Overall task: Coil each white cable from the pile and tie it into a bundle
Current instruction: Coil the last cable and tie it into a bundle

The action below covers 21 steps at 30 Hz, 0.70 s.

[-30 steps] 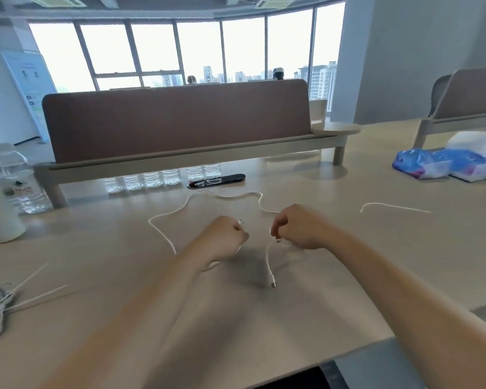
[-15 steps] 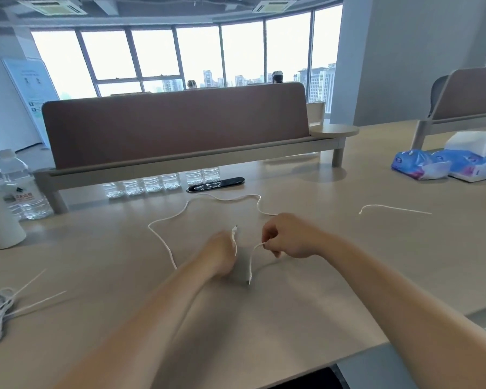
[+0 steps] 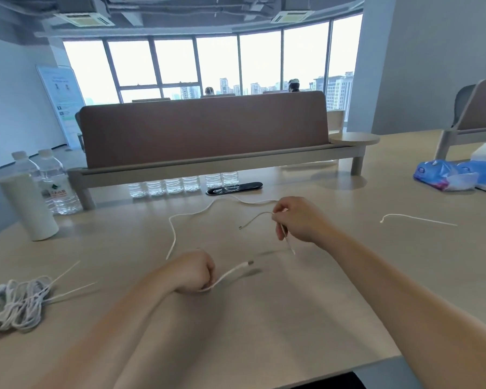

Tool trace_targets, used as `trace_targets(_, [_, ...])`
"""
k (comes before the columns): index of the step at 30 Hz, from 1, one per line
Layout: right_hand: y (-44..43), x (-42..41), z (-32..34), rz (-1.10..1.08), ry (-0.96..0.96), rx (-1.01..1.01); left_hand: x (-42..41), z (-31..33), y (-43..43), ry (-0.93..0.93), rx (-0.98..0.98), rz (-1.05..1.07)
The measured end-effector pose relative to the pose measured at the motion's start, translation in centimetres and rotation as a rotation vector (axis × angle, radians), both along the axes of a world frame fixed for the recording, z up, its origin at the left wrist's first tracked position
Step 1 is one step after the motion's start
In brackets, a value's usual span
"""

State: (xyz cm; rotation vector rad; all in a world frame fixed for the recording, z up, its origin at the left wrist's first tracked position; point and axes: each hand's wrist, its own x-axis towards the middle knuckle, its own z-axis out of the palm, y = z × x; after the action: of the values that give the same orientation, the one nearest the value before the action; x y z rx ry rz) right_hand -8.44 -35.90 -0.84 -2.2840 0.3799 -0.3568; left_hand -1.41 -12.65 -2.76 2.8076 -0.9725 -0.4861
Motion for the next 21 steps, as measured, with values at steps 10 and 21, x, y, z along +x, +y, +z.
trace_targets(10, [2.1,1.7,1.6,0.222,-0.122,0.457,1.5,1.3,0.9,0.044,-0.632,0.326])
trace_targets(21, [3.3,2.3,4.0,0.344,-0.067,0.083,0.6,6.0,-2.5,0.352,-0.805,0.167])
